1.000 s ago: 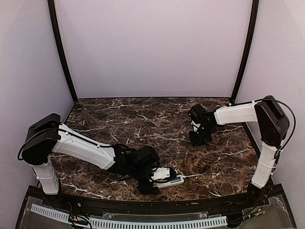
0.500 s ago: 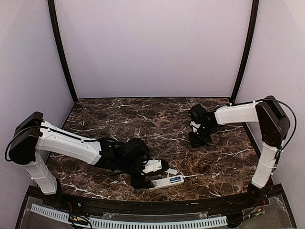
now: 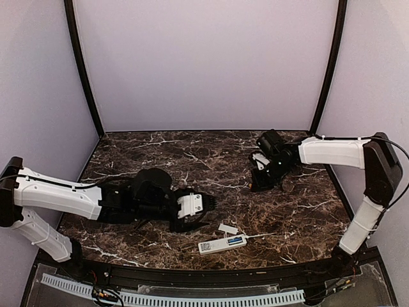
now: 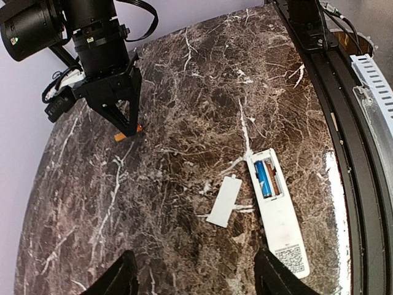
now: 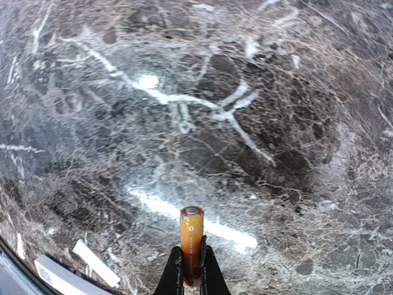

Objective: Load the batteries into the remote control

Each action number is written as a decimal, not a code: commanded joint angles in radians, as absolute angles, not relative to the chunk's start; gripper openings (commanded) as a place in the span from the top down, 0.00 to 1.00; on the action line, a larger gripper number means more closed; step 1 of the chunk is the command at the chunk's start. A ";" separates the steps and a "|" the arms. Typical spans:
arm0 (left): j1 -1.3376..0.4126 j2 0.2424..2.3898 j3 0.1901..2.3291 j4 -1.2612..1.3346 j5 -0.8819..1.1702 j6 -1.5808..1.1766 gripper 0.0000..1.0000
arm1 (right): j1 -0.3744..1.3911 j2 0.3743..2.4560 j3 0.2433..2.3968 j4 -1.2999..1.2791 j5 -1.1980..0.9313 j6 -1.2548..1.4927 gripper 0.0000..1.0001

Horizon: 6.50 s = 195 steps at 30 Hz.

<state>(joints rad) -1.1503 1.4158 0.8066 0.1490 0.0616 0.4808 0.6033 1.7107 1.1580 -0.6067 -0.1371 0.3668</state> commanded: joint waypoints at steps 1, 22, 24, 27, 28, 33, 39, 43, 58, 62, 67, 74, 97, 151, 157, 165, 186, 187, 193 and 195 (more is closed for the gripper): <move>-1.139 1.361 0.773 0.192 0.030 0.657 0.38 | 0.642 1.641 1.154 -0.626 -0.242 0.301 1.00; -1.146 1.265 0.759 0.118 0.150 0.950 0.53 | 0.912 1.503 1.150 -0.655 -0.618 0.245 1.00; -1.154 1.270 0.763 0.125 0.171 0.951 0.53 | 0.940 1.518 1.164 -0.650 -0.638 0.236 1.00; -1.166 1.286 0.780 0.120 0.187 0.960 0.54 | 0.978 1.535 1.177 -0.632 -0.673 0.227 1.00; -1.171 1.296 0.787 0.115 0.193 0.971 0.55 | 0.985 1.540 1.182 -0.630 -0.683 0.225 1.00; -1.199 1.337 0.800 0.079 0.198 1.014 0.61 | 1.009 1.563 1.198 -0.612 -0.697 0.231 1.00; -1.212 1.354 0.800 0.134 0.156 1.020 0.62 | 1.027 1.578 1.213 -0.589 -0.716 0.239 1.00; -1.212 1.364 0.800 0.141 0.154 1.020 0.66 | 1.035 1.589 1.220 -0.591 -0.718 0.236 1.00; -1.215 1.367 0.800 0.172 0.118 0.983 0.99 | 1.036 1.603 1.234 -0.584 -0.719 0.233 1.00; -1.215 1.363 0.794 0.180 0.103 0.952 1.00 | 1.037 1.597 1.230 -0.579 -0.715 0.236 1.00; -1.215 1.361 0.785 0.208 0.039 0.884 1.00 | 1.034 1.565 1.222 -0.575 -0.657 0.246 0.70; -1.215 1.357 0.739 0.291 -0.057 0.570 1.00 | 0.987 1.404 1.154 -0.440 -0.586 0.300 0.01; -0.991 1.493 0.643 1.013 0.224 -0.102 1.00 | 0.759 1.137 0.908 0.030 -0.403 0.329 0.01; -1.058 1.501 0.593 1.258 -0.034 -0.022 1.00 | 0.848 1.209 0.942 0.213 -0.299 0.549 0.36; -1.128 1.453 0.536 1.358 -0.126 -0.055 1.00 | 1.018 1.119 0.874 0.195 -0.098 0.570 0.35; -1.149 1.412 0.564 1.273 -0.132 -0.041 1.00 | 1.104 1.218 0.942 0.204 -0.102 0.536 0.36; -1.149 1.499 0.620 1.316 -0.107 -0.054 1.00 | 1.097 1.321 1.056 0.251 -0.180 0.383 0.76; -1.149 1.499 0.621 1.315 -0.105 -0.053 1.00 | 1.097 1.322 1.059 0.245 -0.181 0.385 0.77; -1.149 1.492 0.617 1.299 -0.096 -0.050 1.00 | 1.096 1.325 1.051 0.245 -0.188 0.395 0.97; -1.149 1.488 0.610 1.302 -0.099 -0.055 1.00 | 1.095 1.327 1.060 0.218 -0.189 0.392 1.00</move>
